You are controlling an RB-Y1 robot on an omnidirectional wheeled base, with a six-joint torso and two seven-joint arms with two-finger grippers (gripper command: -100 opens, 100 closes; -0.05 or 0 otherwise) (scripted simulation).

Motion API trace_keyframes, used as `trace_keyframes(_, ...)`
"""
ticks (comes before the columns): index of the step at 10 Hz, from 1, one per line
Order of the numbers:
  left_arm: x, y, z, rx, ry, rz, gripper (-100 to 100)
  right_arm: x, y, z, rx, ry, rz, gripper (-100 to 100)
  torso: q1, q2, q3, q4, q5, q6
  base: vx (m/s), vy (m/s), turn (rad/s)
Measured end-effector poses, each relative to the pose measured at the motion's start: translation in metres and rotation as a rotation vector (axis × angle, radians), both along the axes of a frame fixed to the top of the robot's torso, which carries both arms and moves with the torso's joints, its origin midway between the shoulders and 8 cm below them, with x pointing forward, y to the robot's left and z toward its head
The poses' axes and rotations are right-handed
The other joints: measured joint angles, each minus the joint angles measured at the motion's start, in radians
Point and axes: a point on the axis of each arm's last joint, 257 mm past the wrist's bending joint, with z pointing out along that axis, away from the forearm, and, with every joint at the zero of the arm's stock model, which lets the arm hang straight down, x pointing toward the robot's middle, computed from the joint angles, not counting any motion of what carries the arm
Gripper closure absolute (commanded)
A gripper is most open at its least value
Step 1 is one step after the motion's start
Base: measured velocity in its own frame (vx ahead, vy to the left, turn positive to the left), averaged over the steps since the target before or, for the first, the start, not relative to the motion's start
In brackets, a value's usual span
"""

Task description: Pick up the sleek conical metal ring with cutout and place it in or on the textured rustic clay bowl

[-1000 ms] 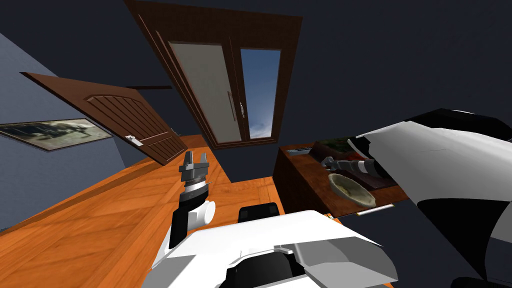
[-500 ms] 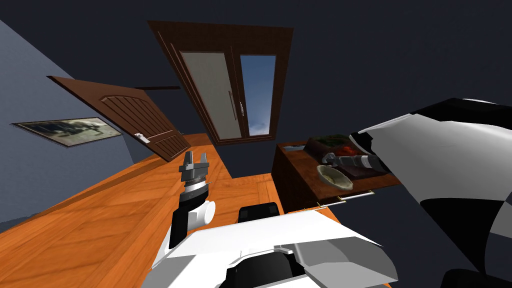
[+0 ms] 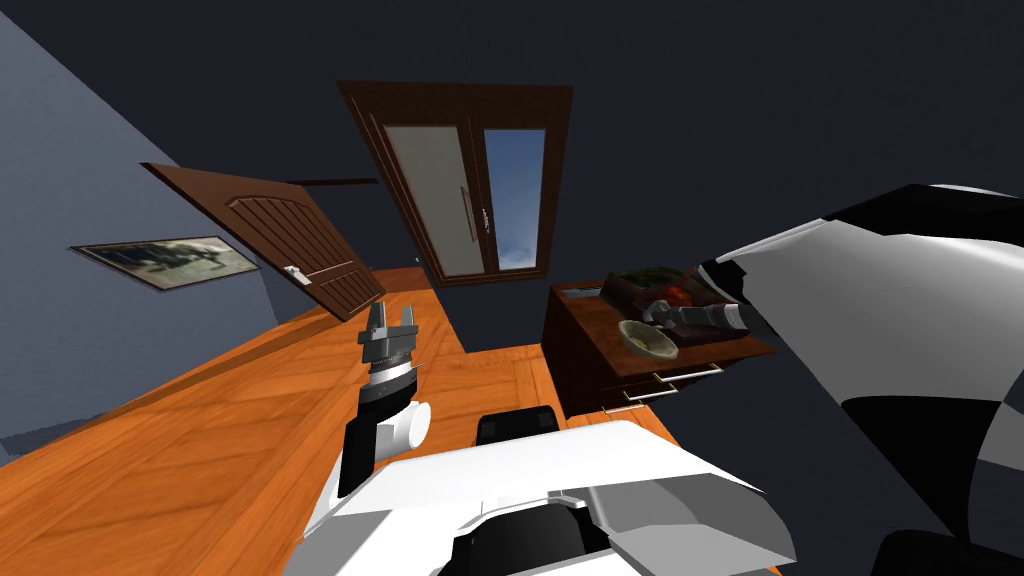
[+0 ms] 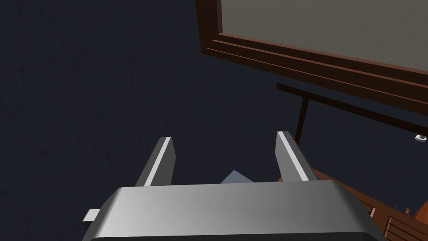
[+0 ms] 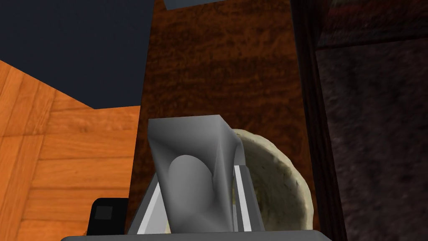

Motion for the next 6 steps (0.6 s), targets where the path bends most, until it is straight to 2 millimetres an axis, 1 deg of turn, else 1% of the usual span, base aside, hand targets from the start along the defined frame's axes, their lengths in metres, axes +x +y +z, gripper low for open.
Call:
trace_keyframes(2,0.0000,0.0000,0.0000,0.000,0.000,0.000,0,0.0030,0.0055,0.0056,0.050,-0.003,-0.018,100,0.000,-0.002,-0.001,-0.001,-0.001,0.000,-0.038,0.012,0.009)
trace_keyframes(4,0.0000,0.0000,0.0000,0.000,0.000,0.000,0,0.0044,0.0109,0.0105,0.097,-0.005,-0.033,100,-0.001,-0.004,-0.002,-0.001,-0.002,0.001,-0.016,0.007,0.003)
trace_keyframes(5,0.0000,0.0000,0.0000,0.000,0.000,0.000,0,0.0046,0.0117,0.0110,0.103,-0.006,-0.034,-100,-0.002,-0.005,-0.003,-0.001,-0.002,0.001,0.000,0.000,0.000)
trace_keyframes(6,0.0000,0.0000,0.0000,0.000,0.000,0.000,0,0.0046,0.0116,0.0110,0.102,-0.006,-0.034,-100,-0.002,-0.005,-0.003,-0.002,-0.002,0.001,0.000,0.000,0.000)
